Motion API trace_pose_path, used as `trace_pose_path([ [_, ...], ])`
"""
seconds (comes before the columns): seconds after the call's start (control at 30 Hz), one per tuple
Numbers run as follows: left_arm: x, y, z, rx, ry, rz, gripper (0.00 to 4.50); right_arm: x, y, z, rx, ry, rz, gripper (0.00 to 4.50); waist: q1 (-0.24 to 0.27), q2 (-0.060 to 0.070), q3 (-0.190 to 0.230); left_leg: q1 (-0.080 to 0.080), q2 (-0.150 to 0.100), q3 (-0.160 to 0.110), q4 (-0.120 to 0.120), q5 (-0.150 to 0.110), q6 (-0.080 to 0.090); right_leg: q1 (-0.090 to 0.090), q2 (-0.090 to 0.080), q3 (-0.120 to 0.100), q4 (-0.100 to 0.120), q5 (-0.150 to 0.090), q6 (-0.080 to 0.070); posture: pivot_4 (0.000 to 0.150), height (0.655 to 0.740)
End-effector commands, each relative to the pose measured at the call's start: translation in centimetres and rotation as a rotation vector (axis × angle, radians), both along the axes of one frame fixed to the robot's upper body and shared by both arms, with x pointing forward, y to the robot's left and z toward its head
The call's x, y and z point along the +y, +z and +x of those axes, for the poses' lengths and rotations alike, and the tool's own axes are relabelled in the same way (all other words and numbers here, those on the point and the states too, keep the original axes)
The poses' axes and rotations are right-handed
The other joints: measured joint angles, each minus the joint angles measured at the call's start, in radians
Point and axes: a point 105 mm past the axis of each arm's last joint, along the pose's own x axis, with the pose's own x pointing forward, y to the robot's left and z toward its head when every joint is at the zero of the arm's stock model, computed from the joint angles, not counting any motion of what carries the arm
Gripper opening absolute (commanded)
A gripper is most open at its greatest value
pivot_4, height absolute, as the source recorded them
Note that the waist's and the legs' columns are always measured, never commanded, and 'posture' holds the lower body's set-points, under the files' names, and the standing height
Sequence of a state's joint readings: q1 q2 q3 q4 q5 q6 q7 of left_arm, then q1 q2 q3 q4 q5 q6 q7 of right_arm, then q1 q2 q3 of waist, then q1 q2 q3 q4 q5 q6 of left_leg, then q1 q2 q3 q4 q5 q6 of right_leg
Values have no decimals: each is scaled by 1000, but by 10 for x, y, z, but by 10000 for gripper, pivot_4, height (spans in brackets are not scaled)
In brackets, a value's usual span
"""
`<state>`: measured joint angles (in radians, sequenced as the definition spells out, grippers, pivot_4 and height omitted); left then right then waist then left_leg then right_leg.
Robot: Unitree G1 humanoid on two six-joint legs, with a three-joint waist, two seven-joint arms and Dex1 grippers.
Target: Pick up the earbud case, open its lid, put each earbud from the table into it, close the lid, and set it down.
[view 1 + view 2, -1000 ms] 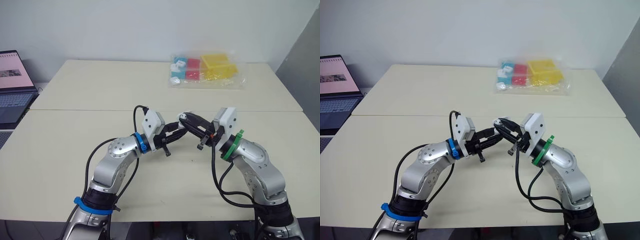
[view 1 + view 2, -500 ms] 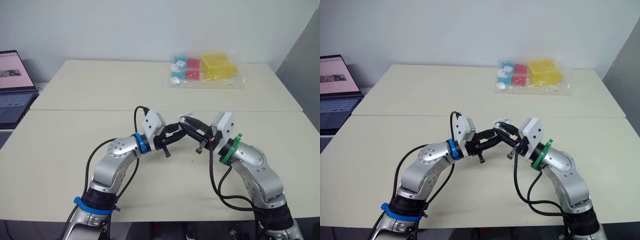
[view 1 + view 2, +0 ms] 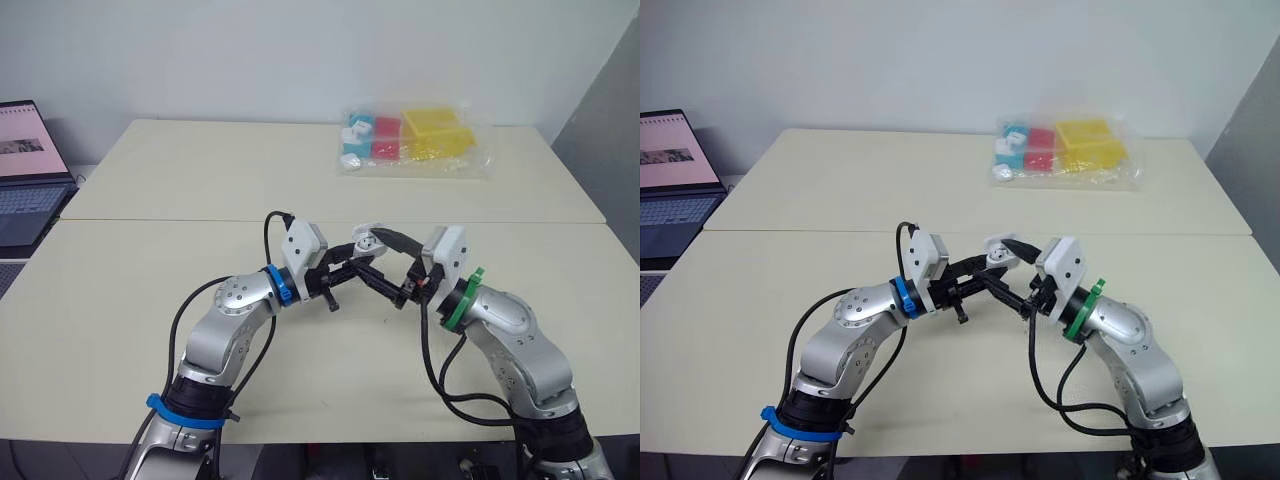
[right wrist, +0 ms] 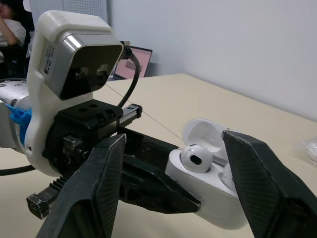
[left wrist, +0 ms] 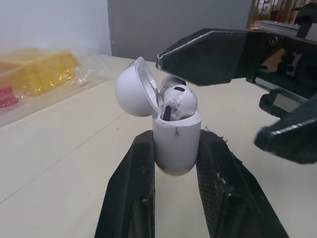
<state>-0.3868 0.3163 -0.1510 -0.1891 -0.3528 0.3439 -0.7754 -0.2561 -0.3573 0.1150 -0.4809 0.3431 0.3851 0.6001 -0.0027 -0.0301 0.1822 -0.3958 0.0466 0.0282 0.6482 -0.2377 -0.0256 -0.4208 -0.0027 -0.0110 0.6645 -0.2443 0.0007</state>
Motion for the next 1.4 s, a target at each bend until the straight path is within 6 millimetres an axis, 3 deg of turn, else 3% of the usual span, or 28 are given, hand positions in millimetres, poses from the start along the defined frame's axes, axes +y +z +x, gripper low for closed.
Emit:
trace_pose_path([
  [0.03, -3, 17, -7, -69, -26, -33, 7819, -4, 12, -6, -35, -2, 13, 32922, 0, 0, 0, 0, 0, 0, 0, 0, 0, 0, 0, 0, 0, 0, 0, 1500, 7400],
  [0.3, -1, 14, -6, -62, -20, -24, 7819, -16, 36, -31, -75, 38, -37, 32922, 0, 0, 0, 0, 0, 0, 0, 0, 0, 0, 0, 0, -1, 0, 0, 1500, 7400],
  [0.5, -3, 14, -8, -73, -48, -16, 7819, -35, 58, -22, -51, 23, -71, 32922, 0, 0, 0, 1, 0, 0, 0, 0, 0, 1, 0, 0, 0, 0, 0, 1500, 7400],
  [0.53, -5, 13, -10, -76, -64, -9, 7819, -40, 64, -13, -61, 4, -104, 32922, -1, 0, 0, 1, 0, 0, 0, 0, 0, 1, 0, 0, 0, 0, 0, 1500, 7400],
  [0.67, -11, 11, -16, -101, -129, 12, 7819, -52, 76, 25, -36, -32, -257, 20626, -4, 0, 0, 1, 0, 2, 0, 0, 0, 0, 0, 1, 0, 1, -1, 1500, 7400],
  [0.83, -17, 10, -21, -116, -174, 15, 7819, -50, 77, 48, 10, -1, -349, 1405, -2, 0, 0, -1, 0, 1, -2, 0, 0, -1, 1, 1, -2, 0, -1, 1500, 7400],
  [0.87, -19, 10, -23, -121, -187, 16, 7819, -47, 73, 51, 45, 40, -380, 121, -4, 0, 0, -1, 0, 1, -2, 0, 0, -1, 1, 1, -2, 0, -1, 1500, 7400],
  [1.03, -22, 10, -25, -124, -208, 11, 7819, -40, 59, 51, 127, 172, -469, 0, -2, 1, 0, -3, 0, 1, -1, 0, 0, -3, 0, 1, -2, 0, -1, 1500, 7400],
  [1.27, -24, 10, -26, -121, -213, 4, 7819, -29, 54, 22, 207, 371, -499, 0, 0, 1, 0, -3, 0, 1, -1, 0, 0, -3, 0, 1, -2, 0, -1, 1500, 7400],
  [1.4, -24, 9, -25, -119, -209, 6, 7819, -29, 53, 14, 218, 397, -498, 0, 0, 1, 0, -2, 0, 0, -1, 0, 0, -3, 0, 0, -1, 0, -1, 1500, 7400],
])
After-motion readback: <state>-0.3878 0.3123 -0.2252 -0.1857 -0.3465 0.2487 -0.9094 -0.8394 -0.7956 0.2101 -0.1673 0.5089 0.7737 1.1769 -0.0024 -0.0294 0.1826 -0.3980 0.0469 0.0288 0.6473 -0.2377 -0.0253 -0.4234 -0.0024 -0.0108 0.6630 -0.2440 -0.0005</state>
